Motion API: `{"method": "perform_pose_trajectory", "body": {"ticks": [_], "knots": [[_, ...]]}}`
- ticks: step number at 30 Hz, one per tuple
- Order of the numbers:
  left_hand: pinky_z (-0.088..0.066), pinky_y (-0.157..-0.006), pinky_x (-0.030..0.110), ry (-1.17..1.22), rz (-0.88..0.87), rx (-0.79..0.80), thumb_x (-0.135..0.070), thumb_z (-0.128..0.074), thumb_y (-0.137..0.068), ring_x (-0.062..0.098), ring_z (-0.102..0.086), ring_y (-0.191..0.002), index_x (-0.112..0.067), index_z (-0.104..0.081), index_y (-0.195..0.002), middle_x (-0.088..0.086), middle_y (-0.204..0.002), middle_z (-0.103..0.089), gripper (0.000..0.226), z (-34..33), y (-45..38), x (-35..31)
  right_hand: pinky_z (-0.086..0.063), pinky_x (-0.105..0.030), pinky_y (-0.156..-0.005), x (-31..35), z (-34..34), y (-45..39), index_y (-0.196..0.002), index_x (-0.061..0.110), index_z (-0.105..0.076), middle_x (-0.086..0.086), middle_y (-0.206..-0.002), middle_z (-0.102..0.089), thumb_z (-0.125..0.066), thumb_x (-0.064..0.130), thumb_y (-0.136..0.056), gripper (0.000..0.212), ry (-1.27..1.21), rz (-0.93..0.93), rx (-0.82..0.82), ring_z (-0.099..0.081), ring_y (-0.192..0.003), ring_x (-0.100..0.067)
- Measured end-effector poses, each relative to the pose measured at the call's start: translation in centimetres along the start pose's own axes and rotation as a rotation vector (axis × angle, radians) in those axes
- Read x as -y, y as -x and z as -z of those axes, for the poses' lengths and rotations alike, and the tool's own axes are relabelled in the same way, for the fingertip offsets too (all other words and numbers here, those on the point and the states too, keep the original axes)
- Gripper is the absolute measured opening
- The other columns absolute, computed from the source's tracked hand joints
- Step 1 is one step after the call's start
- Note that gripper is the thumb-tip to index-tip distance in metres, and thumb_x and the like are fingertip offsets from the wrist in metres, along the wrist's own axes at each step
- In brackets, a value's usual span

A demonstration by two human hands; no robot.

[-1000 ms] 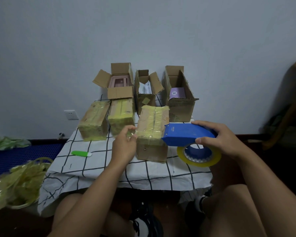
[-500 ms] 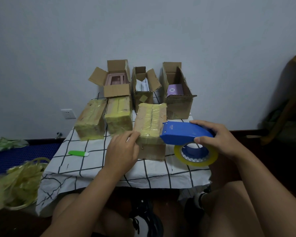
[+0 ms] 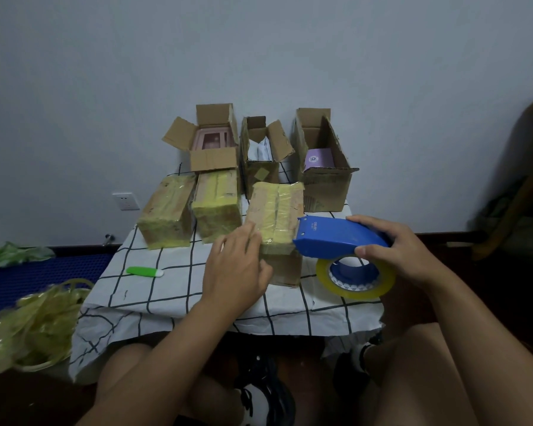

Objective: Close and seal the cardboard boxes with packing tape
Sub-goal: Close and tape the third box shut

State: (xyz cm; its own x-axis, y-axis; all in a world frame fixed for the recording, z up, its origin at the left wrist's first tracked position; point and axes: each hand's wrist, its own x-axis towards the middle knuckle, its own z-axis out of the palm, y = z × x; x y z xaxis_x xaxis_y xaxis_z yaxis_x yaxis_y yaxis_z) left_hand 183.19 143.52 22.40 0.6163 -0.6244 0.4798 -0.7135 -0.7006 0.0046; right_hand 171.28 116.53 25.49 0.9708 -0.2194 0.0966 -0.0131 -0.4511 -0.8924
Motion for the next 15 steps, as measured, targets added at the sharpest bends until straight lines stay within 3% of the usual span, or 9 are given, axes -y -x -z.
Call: {"method": "perform_pose_trajectory", "body": {"ticks": [2,7,11,15], "knots": [[-0.039,-0.103,0.041,-0.004,-0.021,-0.003,-0.034,-0.055,-0.080,0.028,-0.052,-0.125,-0.002,-0.061,-0.118,0.016,-0.138,-0.054,0.050,0.2,-0.7,-0.5,-0.053,-0.014,-0.068,-0.2,0.1,0.0,-0.125,0.048,-0.054,0.020,-0.116,-0.057,-0.065,0.040,-0.074,0.053,0.005,-0.005,-0.006,-0.060,-0.101,-0.011],[-0.053,-0.089,0.040,0.077,-0.187,0.003,-0.026,-0.077,-0.076,0.028,-0.061,-0.110,-0.004,-0.059,-0.125,0.013,-0.128,-0.061,0.057,-0.2,-2.1,-1.3,-0.050,-0.018,-0.076,-0.7,0.4,0.0,-0.122,0.050,-0.056,0.016,-0.119,-0.058,-0.066,0.039,-0.073,0.051,-0.002,-0.005,-0.009,-0.060,-0.103,-0.012],[-0.053,-0.077,0.036,0.129,-0.196,-0.033,-0.024,-0.079,-0.081,0.026,-0.064,-0.096,-0.012,-0.064,-0.121,0.006,-0.112,-0.067,0.045,-1.3,-2.3,-1.2,-0.050,-0.014,-0.072,-0.6,-0.1,-0.1,-0.127,0.043,-0.056,0.016,-0.120,-0.057,-0.066,0.037,-0.073,0.055,-0.036,0.007,-0.006,-0.059,-0.103,-0.008],[-0.053,-0.066,0.035,0.075,-0.173,-0.053,-0.015,-0.079,-0.077,0.031,-0.065,-0.095,-0.014,-0.066,-0.120,0.009,-0.113,-0.067,0.045,-1.8,-1.9,-1.4,-0.050,-0.009,-0.071,-1.0,0.1,0.0,-0.127,0.044,-0.055,0.018,-0.121,-0.055,-0.067,0.037,-0.074,0.055,-0.052,0.027,0.006,-0.058,-0.104,-0.008]]}}
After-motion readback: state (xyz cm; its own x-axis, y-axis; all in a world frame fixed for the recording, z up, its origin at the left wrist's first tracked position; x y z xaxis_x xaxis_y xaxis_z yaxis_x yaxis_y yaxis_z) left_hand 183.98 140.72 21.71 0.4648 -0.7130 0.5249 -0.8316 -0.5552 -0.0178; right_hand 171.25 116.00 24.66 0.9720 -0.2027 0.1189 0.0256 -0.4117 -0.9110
